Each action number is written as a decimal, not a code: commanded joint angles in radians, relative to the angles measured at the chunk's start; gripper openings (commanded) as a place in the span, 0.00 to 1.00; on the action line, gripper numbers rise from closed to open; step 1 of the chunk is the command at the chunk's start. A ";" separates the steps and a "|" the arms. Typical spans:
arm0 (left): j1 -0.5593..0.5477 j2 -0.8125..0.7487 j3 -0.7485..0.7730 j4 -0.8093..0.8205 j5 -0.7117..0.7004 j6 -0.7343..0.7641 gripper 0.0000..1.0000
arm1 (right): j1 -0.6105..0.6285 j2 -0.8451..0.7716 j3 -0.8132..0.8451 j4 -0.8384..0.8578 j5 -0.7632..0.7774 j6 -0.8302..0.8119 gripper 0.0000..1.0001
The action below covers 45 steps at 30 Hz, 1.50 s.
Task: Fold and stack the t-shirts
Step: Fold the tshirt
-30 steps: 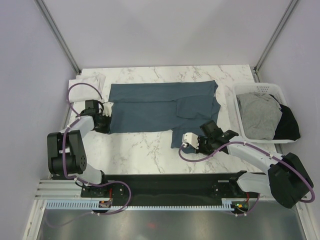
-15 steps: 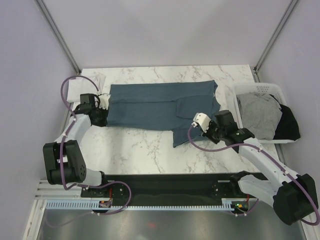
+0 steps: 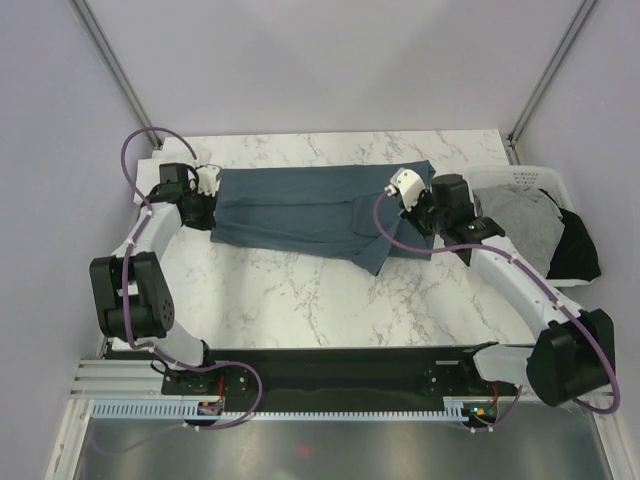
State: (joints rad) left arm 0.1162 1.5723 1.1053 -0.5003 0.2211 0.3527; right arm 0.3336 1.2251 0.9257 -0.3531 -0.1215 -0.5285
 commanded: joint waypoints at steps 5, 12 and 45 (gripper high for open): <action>0.002 0.168 0.211 -0.049 0.078 -0.006 0.02 | -0.057 0.230 0.217 0.160 0.051 0.087 0.00; 0.002 0.265 0.379 -0.081 0.098 -0.027 0.02 | -0.096 0.410 0.389 0.212 0.045 0.140 0.00; 0.003 0.595 0.752 -0.132 0.044 -0.146 0.02 | -0.150 0.945 0.883 0.258 0.053 0.234 0.00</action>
State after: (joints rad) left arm 0.1162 2.1860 1.8191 -0.6376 0.2859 0.2405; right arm 0.1913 2.1632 1.7557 -0.1410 -0.0700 -0.3233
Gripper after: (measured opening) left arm 0.032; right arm 0.010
